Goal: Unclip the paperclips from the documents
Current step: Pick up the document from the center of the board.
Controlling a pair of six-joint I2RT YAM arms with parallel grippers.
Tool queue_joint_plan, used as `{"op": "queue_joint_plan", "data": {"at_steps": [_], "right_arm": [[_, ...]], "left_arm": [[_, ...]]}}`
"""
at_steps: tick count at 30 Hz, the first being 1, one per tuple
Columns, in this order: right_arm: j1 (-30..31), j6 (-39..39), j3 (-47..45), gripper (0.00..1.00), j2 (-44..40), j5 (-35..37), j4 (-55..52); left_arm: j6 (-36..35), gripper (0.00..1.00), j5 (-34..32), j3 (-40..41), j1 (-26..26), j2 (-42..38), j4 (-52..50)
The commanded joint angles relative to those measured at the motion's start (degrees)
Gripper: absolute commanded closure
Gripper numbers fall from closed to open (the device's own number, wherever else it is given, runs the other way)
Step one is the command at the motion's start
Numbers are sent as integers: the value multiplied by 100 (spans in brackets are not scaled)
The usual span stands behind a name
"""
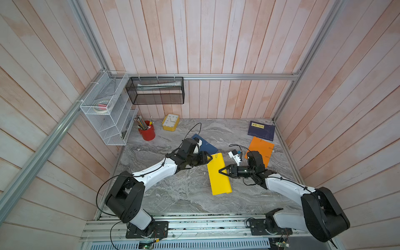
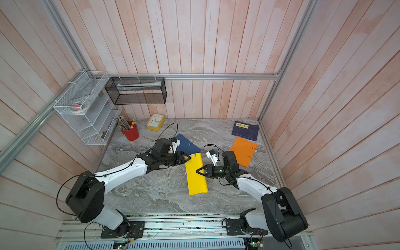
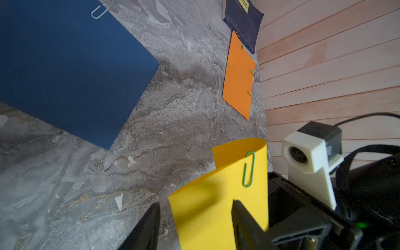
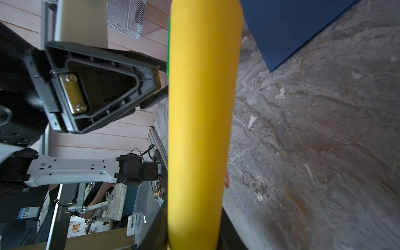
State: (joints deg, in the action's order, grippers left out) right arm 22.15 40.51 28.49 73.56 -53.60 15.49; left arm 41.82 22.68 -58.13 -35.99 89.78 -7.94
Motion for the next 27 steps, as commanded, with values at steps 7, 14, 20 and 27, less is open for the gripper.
{"op": "queue_joint_plan", "data": {"at_steps": [7,14,20,27], "right_arm": [[-55,593,-160,70,12,-429,1000],[-68,523,-188,71,268,-458,1114],[-93,557,-186,72,400,-458,1232],[-92,487,-47,72,586,-563,1179]], "left_arm": [[113,44,478,351,32,-180,594],[223,45,1219,533,31,-173,1183],[370,52,1489,719,35,-244,1449],[353,60,1636,682,31,-217,1490]]}}
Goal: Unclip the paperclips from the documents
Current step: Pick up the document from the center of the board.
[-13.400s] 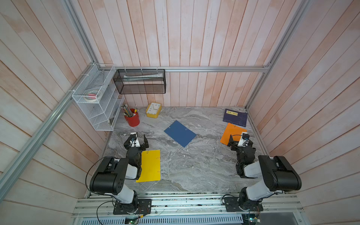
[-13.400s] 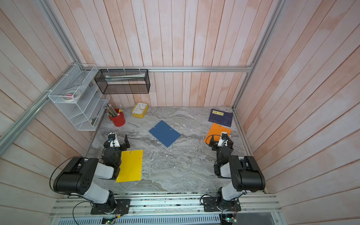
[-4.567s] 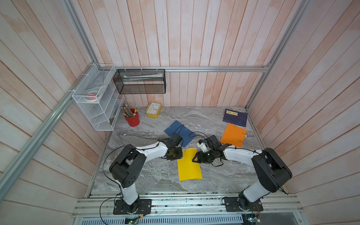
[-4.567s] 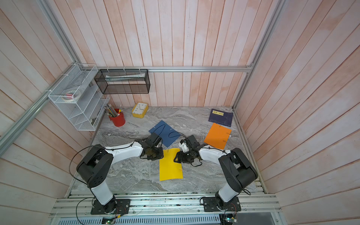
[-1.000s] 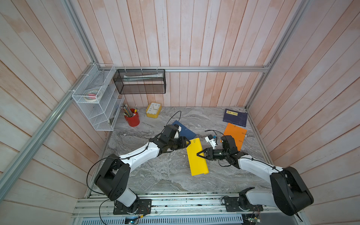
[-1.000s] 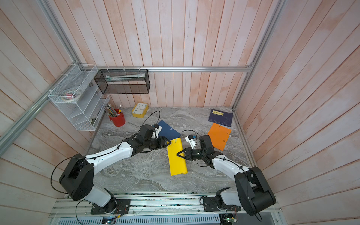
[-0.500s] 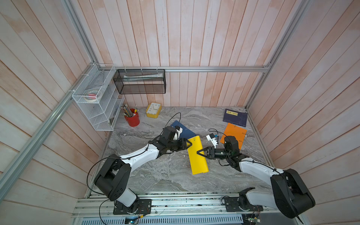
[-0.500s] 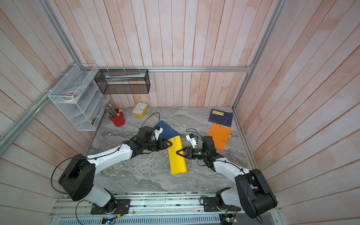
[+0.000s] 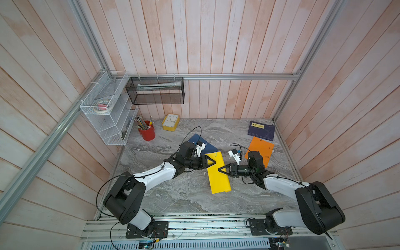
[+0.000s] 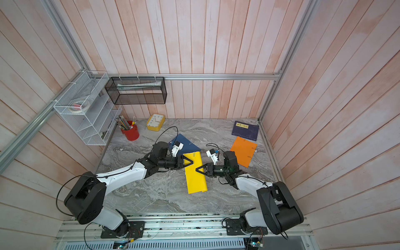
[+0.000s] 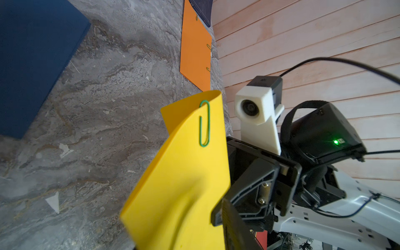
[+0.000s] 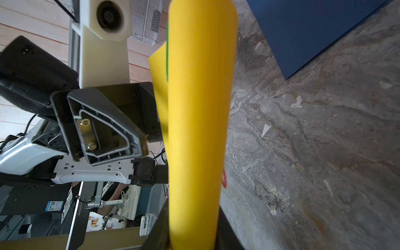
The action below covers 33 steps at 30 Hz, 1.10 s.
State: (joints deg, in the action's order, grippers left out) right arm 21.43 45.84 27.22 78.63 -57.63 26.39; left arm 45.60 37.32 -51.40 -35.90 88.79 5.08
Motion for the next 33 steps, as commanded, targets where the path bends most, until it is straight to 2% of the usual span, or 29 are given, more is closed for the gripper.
{"op": "queue_joint_plan", "data": {"at_steps": [1,19,27,33], "right_arm": [[-20,-77,99,72,91,-162,49],[366,126,187,74,116,83,134],[362,270,74,74,100,190,288],[371,271,4,74,50,168,266]], "left_arm": [[-35,61,170,-18,22,-105,186],[-34,68,-1,-90,22,-16,177],[-43,75,-108,-59,22,-81,103],[-43,85,-129,-63,25,-53,88]]}}
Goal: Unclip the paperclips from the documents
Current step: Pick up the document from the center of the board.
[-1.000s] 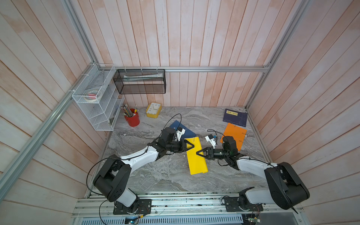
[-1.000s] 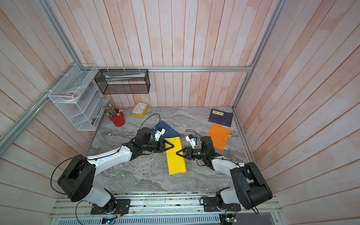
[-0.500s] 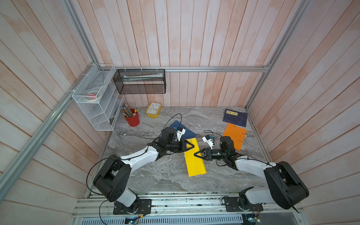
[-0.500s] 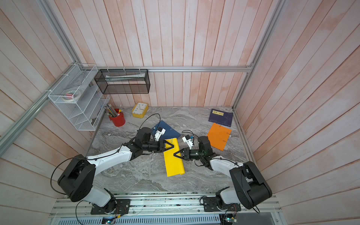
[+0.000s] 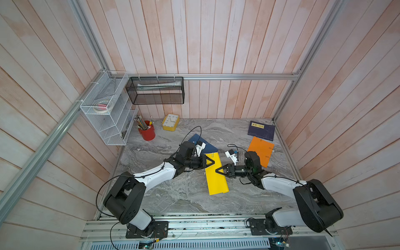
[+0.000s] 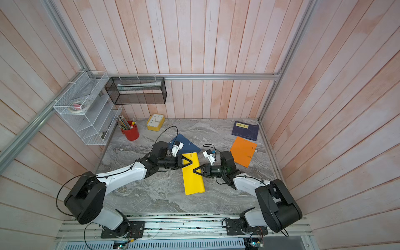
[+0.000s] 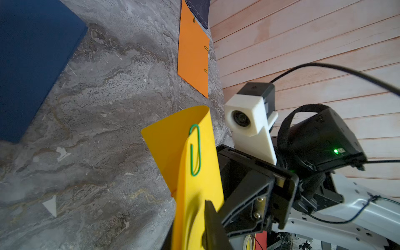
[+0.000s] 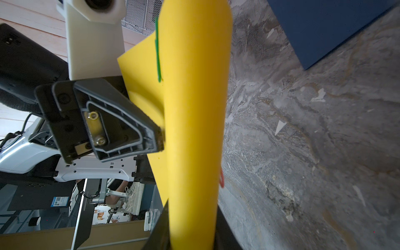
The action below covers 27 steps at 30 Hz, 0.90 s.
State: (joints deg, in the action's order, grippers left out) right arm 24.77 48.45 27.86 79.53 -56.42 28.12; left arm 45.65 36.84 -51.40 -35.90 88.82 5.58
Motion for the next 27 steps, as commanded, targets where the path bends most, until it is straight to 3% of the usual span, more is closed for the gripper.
{"op": "queue_joint_plan", "data": {"at_steps": [1,7,10,14,18,27], "right_arm": [[36,-16,-58,74,-51,48,47],[72,-274,-6,71,-77,52,-265],[71,-528,92,63,-99,60,-597],[-39,-1480,432,50,-254,310,-1764],[-262,-2642,893,43,-488,1059,-3213],[-549,-3638,1535,33,-746,1582,-4233]], "left_arm": [[-47,86,-80,-69,22,-50,39],[-69,92,-87,-94,23,-10,15],[-128,94,-92,-105,22,-22,-68],[-381,96,-156,-189,30,-104,-433],[-804,96,-177,-353,50,-184,-979],[-1506,100,205,-598,57,-316,-1558]]}}
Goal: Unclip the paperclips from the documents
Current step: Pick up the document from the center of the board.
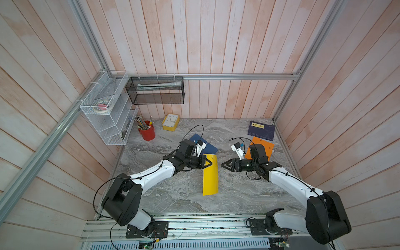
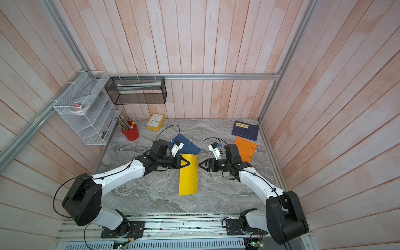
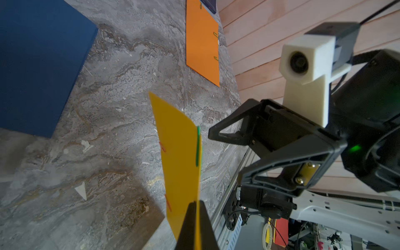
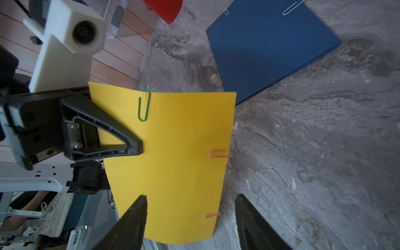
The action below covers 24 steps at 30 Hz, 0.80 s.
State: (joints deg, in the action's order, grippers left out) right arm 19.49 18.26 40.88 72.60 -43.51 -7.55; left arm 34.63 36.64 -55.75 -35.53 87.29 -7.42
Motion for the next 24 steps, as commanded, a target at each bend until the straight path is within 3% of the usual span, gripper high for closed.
{"op": "queue_joint_plan", "data": {"at_steps": [1,15,24], "right_arm": [[-31,-754,314,32,-61,319,-770],[-16,-1472,790,32,-387,-41,-739],[122,-2259,1456,33,142,-910,-707]], "left_arm": [[-481,100,300,-167,22,-180,-268],[-1444,100,1164,-113,20,-569,-962],[-1815,100,1403,-147,20,-726,-1472]]}}
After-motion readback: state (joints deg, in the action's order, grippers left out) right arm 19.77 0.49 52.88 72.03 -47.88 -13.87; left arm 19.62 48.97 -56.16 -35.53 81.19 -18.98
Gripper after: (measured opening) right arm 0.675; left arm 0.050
